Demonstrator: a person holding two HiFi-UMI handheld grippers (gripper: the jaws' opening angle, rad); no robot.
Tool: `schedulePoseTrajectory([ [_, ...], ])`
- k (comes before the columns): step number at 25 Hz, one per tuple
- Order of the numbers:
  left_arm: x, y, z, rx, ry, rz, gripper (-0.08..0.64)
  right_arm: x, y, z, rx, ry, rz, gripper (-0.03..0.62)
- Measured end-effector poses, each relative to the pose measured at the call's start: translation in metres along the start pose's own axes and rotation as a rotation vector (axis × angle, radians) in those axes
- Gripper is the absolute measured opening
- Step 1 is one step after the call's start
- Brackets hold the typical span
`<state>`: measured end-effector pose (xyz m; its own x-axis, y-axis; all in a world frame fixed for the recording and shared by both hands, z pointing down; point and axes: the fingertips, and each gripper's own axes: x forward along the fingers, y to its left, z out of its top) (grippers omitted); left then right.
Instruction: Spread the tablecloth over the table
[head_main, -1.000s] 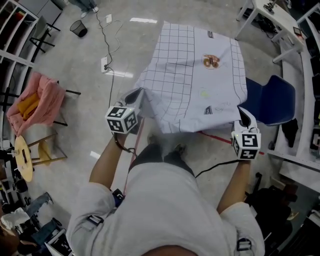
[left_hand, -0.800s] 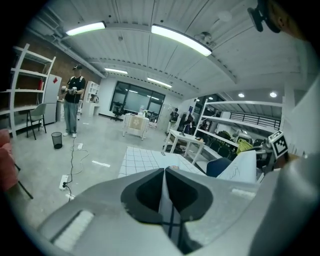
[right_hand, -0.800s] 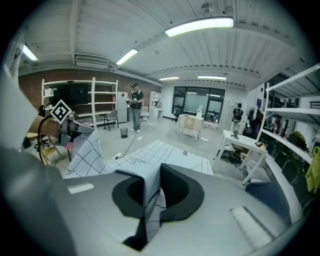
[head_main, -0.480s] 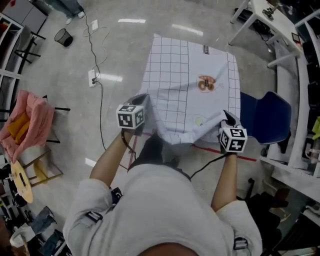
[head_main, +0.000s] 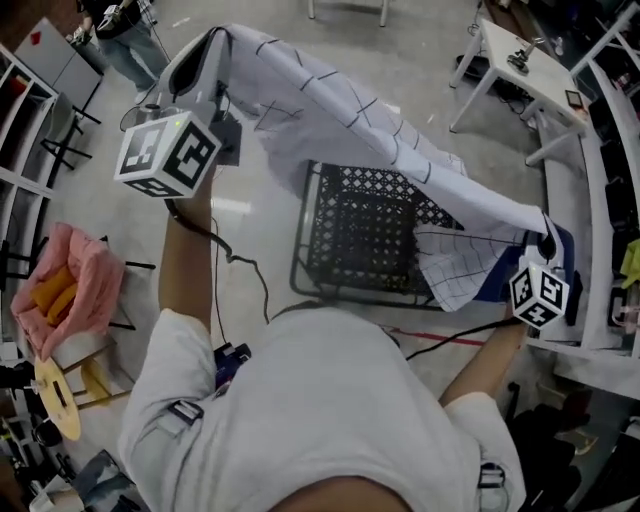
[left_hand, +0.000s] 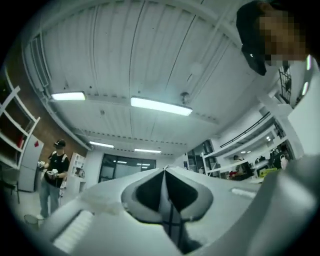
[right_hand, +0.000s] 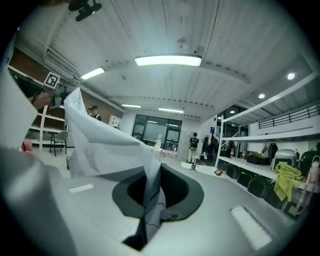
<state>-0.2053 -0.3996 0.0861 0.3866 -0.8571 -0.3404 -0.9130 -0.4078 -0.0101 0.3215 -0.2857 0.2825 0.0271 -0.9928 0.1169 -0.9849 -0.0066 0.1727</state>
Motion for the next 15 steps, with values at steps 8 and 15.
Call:
schedulePoseTrajectory([
  [8,-0.072,-0.018,-0.031,-0.030,0.086,0.066,0.023,-0.047,0.001,-0.036,-0.015,0.008,0.106,0.008],
  [15,-0.205,-0.032,-0.108,-0.075,0.245,0.243,0.023,-0.135,-0.001,-0.084,-0.079,0.066,0.195,0.008],
])
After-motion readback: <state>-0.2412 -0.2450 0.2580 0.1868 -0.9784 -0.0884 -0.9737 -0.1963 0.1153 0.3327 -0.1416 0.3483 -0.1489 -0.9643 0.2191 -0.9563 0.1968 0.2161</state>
